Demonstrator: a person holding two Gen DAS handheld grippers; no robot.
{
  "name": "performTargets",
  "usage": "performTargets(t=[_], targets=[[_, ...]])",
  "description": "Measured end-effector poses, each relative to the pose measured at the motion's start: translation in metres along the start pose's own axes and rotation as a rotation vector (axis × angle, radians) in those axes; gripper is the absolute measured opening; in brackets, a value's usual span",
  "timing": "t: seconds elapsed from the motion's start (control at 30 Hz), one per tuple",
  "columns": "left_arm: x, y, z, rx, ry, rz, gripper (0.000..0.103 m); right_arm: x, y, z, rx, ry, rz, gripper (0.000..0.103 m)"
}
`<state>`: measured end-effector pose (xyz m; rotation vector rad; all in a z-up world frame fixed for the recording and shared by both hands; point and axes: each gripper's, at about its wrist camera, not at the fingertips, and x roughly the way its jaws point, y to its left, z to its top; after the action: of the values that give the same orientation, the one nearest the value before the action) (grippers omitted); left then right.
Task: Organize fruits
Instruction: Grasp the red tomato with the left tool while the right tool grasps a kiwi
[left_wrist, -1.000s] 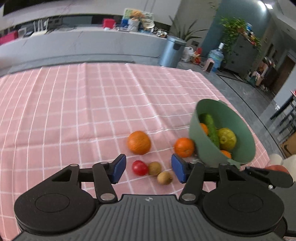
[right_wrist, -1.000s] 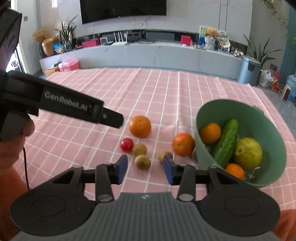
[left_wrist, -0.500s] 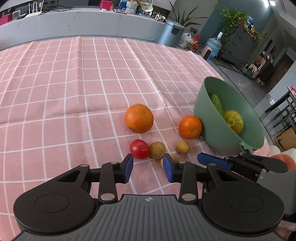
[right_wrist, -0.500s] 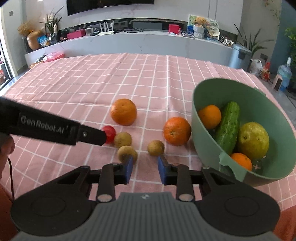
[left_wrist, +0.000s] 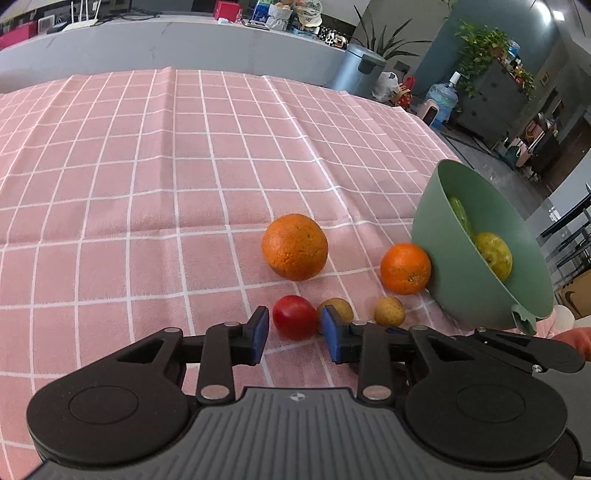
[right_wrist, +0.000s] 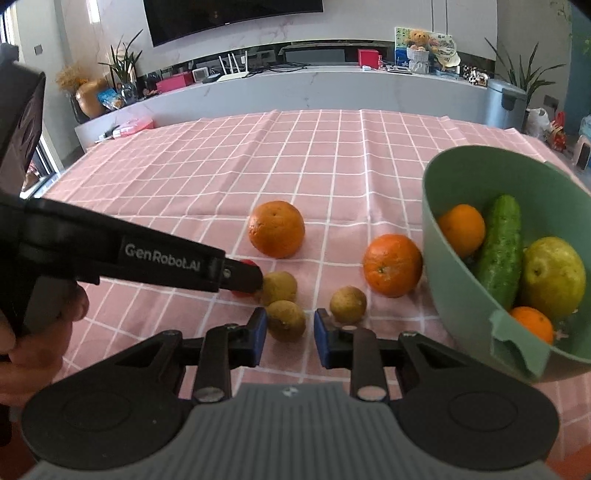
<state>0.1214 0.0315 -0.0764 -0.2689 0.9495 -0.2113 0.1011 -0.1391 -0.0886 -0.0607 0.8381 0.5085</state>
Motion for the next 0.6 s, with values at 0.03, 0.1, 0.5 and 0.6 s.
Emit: performTargets(t=[0.03,0.1,0.5,0.6], targets=[[0.000,0.001,0.000,0.003,-0.003,0.000,0.037,0.001,0.001,0.000,-0.001,0.001,0.008,0.024],[0.002,0.003,0.001,-0.001,0.004,-0.006,0.038,0.005,0.001,0.000,0.003,0.009,0.026,0.024],[0.001,-0.002,-0.004,0.025,0.015,-0.024,0.029,0.009,-0.002,0.000,0.021,0.024,0.022,0.021],[-0.003,0.001,-0.004,0.005,0.004,-0.017,0.029,0.005,-0.004,0.001,0.029,0.019,0.010,0.021]])
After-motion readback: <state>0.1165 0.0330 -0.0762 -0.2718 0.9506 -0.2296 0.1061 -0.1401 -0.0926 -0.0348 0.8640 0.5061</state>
